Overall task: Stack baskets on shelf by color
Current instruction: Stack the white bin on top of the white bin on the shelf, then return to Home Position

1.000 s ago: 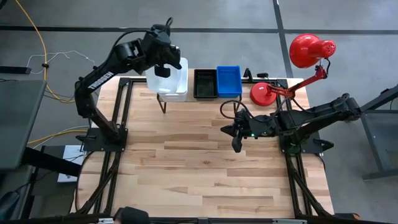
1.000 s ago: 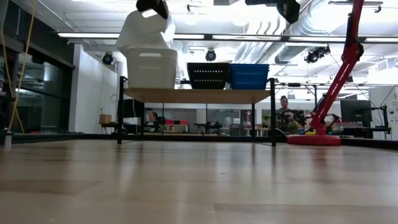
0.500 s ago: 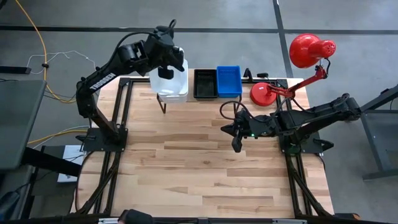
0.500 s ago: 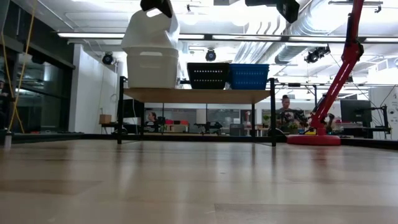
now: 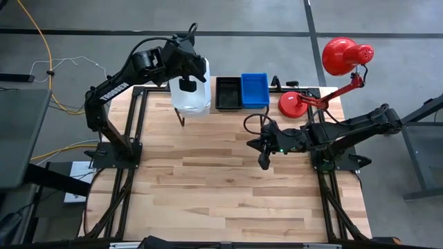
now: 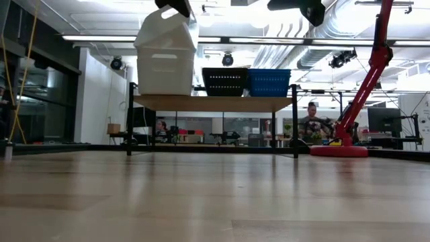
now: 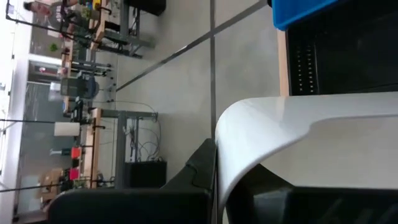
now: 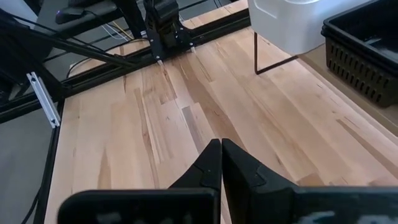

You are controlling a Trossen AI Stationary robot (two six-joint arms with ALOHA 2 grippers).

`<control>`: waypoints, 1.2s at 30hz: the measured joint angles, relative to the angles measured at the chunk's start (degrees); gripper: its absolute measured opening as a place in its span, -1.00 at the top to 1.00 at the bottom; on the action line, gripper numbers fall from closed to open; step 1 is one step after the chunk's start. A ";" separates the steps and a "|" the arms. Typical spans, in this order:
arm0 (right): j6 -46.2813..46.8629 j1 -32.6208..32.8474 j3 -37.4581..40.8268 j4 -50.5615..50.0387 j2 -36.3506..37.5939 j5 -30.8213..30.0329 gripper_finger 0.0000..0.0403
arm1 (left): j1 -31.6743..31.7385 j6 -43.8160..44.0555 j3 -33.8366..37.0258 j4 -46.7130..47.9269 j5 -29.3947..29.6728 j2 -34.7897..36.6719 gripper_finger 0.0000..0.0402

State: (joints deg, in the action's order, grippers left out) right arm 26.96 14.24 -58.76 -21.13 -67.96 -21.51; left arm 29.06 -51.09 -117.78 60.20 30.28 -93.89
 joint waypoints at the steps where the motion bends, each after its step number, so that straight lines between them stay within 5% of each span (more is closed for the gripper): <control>1: -0.02 0.00 0.00 -0.14 -0.02 0.02 1.00 | -0.01 0.11 0.00 0.03 -0.10 0.00 1.00; 9: 0.00 0.00 0.00 -0.23 -0.02 0.02 1.00 | 0.02 2.07 0.00 1.45 1.41 0.02 0.95; 25: 0.00 0.00 0.00 -0.21 -0.02 0.02 1.00 | 0.15 5.08 0.04 4.72 2.96 0.02 0.33; 36: -0.41 -0.02 0.00 -0.21 -0.02 0.02 1.00 | -3.14 11.24 0.04 5.13 2.36 3.16 0.35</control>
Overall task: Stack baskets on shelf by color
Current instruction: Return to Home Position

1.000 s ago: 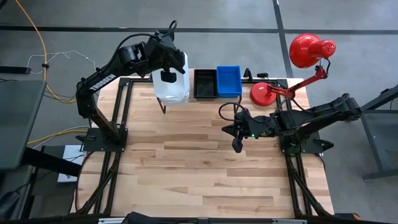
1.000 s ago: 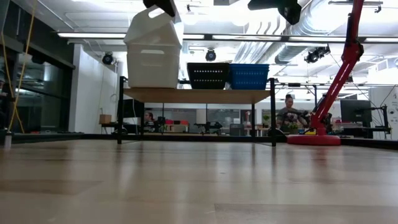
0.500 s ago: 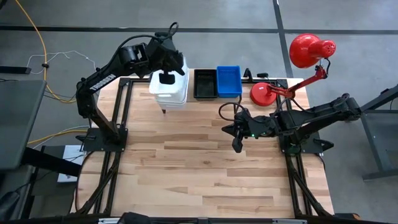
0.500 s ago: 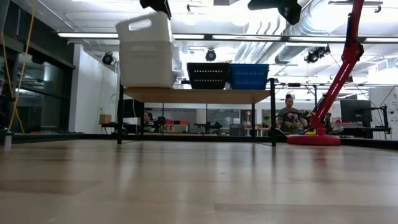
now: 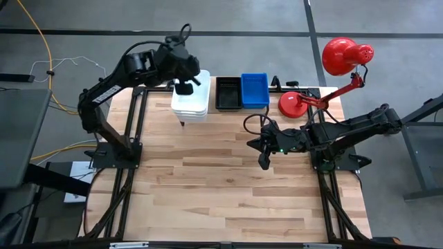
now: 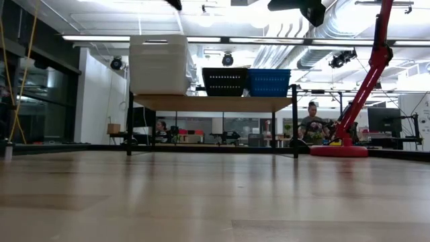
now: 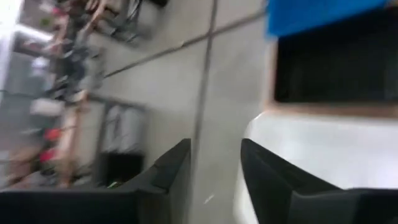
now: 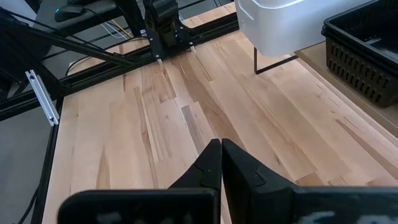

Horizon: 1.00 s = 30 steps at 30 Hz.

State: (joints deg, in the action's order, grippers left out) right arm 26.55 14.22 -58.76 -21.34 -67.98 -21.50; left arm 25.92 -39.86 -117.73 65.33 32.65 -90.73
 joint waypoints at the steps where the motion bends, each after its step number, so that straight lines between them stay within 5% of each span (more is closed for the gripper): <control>1: 0.00 0.00 0.00 0.00 0.00 -0.01 1.00 | -0.84 2.11 0.00 0.28 -1.96 0.75 0.41; 6: -0.02 0.00 0.00 0.00 0.00 0.00 1.00 | -5.23 19.29 0.00 4.01 -14.58 4.79 0.90; 9: -0.02 0.00 0.00 0.00 0.01 -0.02 1.00 | -8.34 30.95 1.24 5.39 -22.79 6.98 0.95; 12: -0.02 0.00 0.00 0.00 0.01 -0.02 1.00 | -14.89 36.77 7.80 1.86 -21.76 10.57 0.99; 19: -0.01 0.00 0.00 -0.22 0.01 0.00 1.00 | -31.76 53.13 43.18 -25.03 -5.57 22.86 1.00; 24: 0.00 0.00 0.02 -0.25 0.01 0.00 1.00 | -42.60 73.38 66.98 -49.11 14.92 26.50 1.00; 27: -0.01 0.00 0.02 -0.26 0.02 -0.02 1.00 | -46.50 83.87 75.12 -57.63 29.24 24.86 1.00; 30: 0.15 0.00 0.02 -0.25 0.01 -0.02 1.00 | -46.17 91.45 78.16 -58.53 36.72 22.26 1.00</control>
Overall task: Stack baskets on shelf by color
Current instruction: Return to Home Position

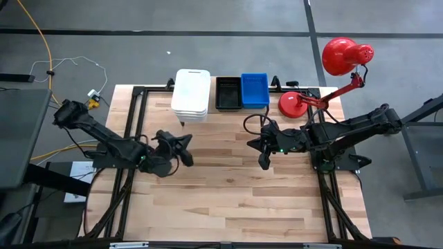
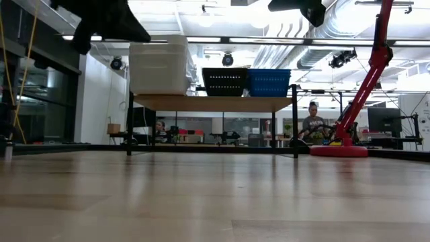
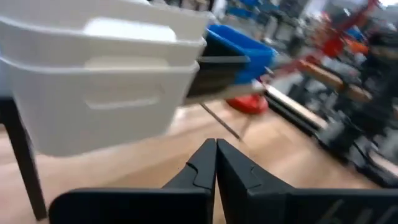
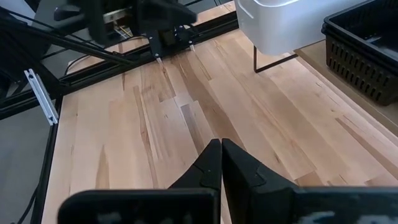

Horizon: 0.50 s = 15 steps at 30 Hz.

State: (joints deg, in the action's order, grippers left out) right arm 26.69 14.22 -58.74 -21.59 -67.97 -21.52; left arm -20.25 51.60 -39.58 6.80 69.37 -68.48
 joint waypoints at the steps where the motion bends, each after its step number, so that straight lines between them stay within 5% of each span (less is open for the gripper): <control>1: 0.03 0.00 0.00 -0.01 -0.01 0.00 1.00 | 0.65 0.72 -0.04 -0.33 0.99 -0.77 1.00; 15: 0.29 0.00 0.00 0.01 0.01 -0.85 1.00 | 17.69 -8.21 -0.10 -2.50 -7.73 -3.78 1.00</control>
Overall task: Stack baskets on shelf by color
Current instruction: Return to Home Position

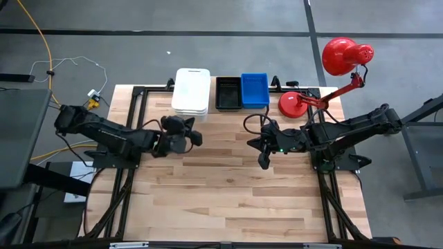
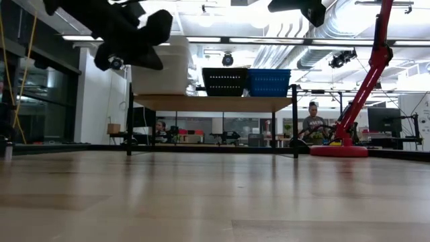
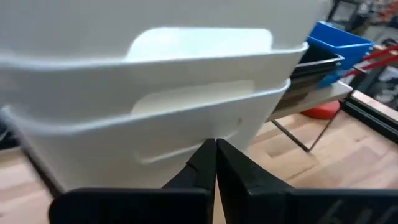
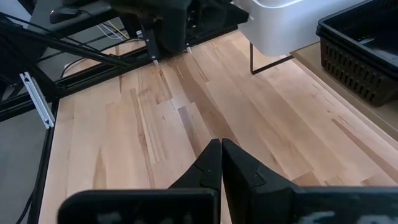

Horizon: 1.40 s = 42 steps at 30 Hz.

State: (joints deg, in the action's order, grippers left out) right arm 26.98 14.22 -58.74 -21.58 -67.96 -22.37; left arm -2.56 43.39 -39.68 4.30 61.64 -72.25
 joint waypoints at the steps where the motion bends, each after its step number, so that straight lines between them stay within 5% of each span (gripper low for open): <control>1: 0.00 0.00 0.00 0.00 0.00 -0.06 1.00 | 0.85 -1.83 0.00 -1.19 -1.21 0.01 1.00; 7: 0.00 0.00 0.00 0.00 0.00 -1.25 1.00 | 5.18 -12.31 0.00 -10.06 -8.33 0.01 1.00; 17: 0.00 0.00 0.00 0.00 0.00 -1.21 1.00 | 8.17 -22.65 0.00 -11.15 -10.26 0.17 1.00; 42: -0.04 0.00 0.00 0.00 0.00 -1.09 1.00 | 6.18 -21.68 -0.04 10.69 -3.99 13.99 1.00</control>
State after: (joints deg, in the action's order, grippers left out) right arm 26.94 14.22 -58.74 -21.58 -67.96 -23.46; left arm 3.62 21.71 -39.72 14.99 57.64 -58.27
